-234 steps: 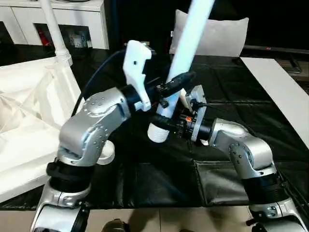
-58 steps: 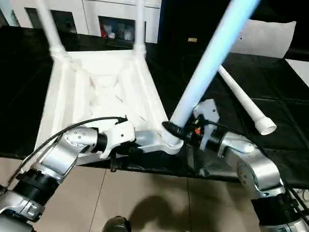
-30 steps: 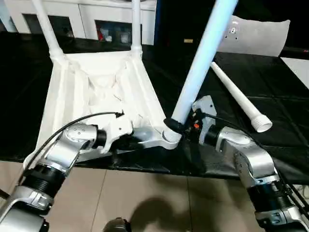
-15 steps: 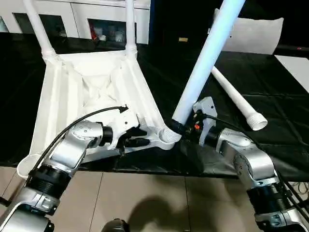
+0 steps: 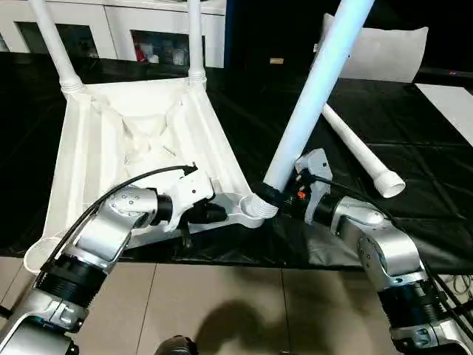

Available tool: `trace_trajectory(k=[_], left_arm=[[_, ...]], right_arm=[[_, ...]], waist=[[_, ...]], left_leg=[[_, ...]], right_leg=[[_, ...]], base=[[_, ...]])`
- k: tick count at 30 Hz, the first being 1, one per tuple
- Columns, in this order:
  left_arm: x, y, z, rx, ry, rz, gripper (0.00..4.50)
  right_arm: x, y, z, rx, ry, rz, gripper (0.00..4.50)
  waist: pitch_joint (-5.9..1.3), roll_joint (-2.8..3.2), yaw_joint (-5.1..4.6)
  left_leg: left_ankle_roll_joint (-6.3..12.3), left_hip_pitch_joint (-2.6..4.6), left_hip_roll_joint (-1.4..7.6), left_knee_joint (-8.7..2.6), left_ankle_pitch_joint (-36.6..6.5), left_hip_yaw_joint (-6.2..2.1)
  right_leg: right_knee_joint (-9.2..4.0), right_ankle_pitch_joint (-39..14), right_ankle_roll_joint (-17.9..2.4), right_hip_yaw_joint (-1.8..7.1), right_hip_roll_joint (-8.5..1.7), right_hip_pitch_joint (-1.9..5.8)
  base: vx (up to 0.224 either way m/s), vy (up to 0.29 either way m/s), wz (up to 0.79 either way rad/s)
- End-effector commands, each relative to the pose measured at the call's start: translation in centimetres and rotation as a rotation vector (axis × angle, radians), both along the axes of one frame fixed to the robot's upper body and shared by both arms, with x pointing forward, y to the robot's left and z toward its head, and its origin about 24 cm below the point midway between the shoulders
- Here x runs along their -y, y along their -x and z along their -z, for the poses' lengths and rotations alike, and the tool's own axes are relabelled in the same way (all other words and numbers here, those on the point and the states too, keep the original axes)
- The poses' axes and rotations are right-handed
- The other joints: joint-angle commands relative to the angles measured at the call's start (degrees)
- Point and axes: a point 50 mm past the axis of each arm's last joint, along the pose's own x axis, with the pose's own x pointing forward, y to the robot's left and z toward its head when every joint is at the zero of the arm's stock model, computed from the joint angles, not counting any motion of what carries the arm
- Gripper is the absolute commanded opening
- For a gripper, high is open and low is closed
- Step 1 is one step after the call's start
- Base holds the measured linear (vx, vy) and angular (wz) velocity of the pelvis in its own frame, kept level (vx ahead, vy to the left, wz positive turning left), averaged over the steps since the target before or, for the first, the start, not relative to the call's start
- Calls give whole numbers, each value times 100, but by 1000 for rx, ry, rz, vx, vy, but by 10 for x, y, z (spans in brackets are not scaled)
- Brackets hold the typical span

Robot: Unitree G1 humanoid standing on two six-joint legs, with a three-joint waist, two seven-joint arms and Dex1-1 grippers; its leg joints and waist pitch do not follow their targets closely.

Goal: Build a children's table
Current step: Insert table leg to table base

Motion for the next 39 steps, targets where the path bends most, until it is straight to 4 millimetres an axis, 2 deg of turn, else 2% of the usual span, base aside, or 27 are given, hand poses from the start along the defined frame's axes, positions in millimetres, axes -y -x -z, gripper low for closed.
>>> trace_trajectory(k=[1,6,8,13,20,21,25,27,31,32,34,35,37,39], left_arm=[[-6,2,12,-84,-25,-54,34],[-4,6,7,-113,8,-21,63],[-5,5,8,-107,-5,-26,91],[-7,5,12,-117,-38,-46,116],[-10,1,13,-64,-75,-80,119],[-10,1,13,-62,-73,-78,102],[-12,1,13,-42,-80,-72,102],[-14,2,14,-45,-95,-69,73],[-15,4,13,-31,-115,-57,52],[-15,4,12,-21,-122,-48,23],[-12,5,9,-2,-98,-13,23],[-10,6,7,4,-74,13,9],[-8,9,4,14,-63,72,3],[-6,12,4,13,-62,135,3]], right_arm=[[2,1,5,-29,12,5,190],[2,1,5,-30,12,4,190],[2,1,5,-31,12,4,190],[2,2,6,-32,13,1,190],[2,2,6,-33,15,0,190],[1,2,6,-33,15,0,190],[1,3,7,-33,16,-3,190],[1,3,7,-34,17,-4,190],[1,3,7,-35,18,-6,190],[0,3,7,-34,17,-7,190],[0,2,6,-31,15,-10,190],[-1,2,5,-30,13,-13,190],[-3,1,3,-22,17,-31,190],[-6,0,1,-23,19,-54,190]], waist=[[-323,44,-7],[-318,50,-9],[-333,42,-11],[-334,47,-6],[-311,46,-6],[-313,46,-8],[-317,49,-6],[-317,53,-9],[-312,53,-11],[-311,52,-11],[-315,37,-15],[-315,38,-10],[-339,44,-10],[-373,35,-7]], left_leg=[[-342,240,387,-441,-1985,-198],[-336,233,383,-453,-1987,-205],[-304,227,384,-446,-1879,-198],[-229,214,378,-438,-1699,-186],[-318,234,391,-457,-1986,-205],[-324,232,392,-459,-1979,-206],[-309,226,391,-459,-1919,-202],[-316,230,391,-462,-1953,-202],[-352,234,394,-468,-2064,-208],[-361,244,398,-468,-2096,-207],[-361,231,399,-472,-2064,-209],[-353,228,394,-468,-2050,-209],[-318,212,392,-460,-1878,-206],[-209,201,379,-426,-1525,-184]], right_leg=[[-555,-1262,-1044,279,-445,23],[-558,-1275,-1052,275,-441,29],[-549,-1104,-1058,278,-439,44],[-530,-822,-1115,272,-428,58],[-580,-1349,-1019,281,-448,38],[-578,-1341,-1016,281,-447,38],[-566,-1158,-1033,283,-439,36],[-567,-1175,-1037,279,-438,32],[-576,-1313,-1022,283,-445,22],[-583,-1362,-1011,286,-447,13],[-579,-1344,-1000,283,-447,22],[-581,-1350,-999,285,-450,22],[-554,-1130,-1004,283,-443,44],[-497,-544,-1093,270,-420,69]], base=[[0,0,0],[0,0,0],[0,0,0],[0,0,0],[0,0,0],[0,0,0],[0,0,0],[0,0,0],[0,0,0],[0,0,0],[0,0,0],[0,0,0],[0,0,0],[0,0,0]])
